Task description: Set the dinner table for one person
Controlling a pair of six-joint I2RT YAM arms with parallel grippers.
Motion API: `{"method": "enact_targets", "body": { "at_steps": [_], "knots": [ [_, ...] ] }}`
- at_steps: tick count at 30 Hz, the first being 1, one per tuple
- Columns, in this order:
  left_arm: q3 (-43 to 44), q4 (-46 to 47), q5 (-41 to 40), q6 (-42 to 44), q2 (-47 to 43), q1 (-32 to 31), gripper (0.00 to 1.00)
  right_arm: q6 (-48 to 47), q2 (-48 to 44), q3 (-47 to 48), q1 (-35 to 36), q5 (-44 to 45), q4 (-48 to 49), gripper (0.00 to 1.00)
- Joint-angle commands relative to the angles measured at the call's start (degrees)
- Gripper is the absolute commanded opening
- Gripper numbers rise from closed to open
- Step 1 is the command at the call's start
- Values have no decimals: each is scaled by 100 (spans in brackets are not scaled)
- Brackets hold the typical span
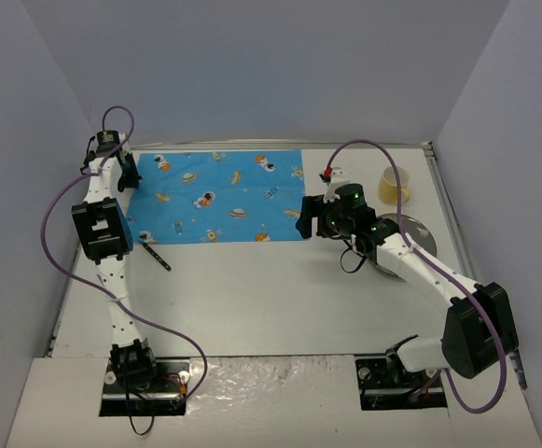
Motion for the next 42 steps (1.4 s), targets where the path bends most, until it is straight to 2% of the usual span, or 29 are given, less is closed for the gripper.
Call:
{"method": "enact_targets", "body": {
  "at_steps": [1,17,37,39,42],
  "knots": [
    [350,-28,-296,95,120,216,0,-47,-179,50,15,68,326,74],
    [674,127,-413,-137,341,644,0,-65,-9,80,15,42,332,74],
    [1116,197,-465,317,551,787,0,-91,178,176,15,-101,322,74],
    [1107,146,-485,316,519,787,8,-82,206,206,15,-116,329,74],
    [1037,66,-553,178,229,787,34,-82,231,238,15,-195,329,74]
  ]
}}
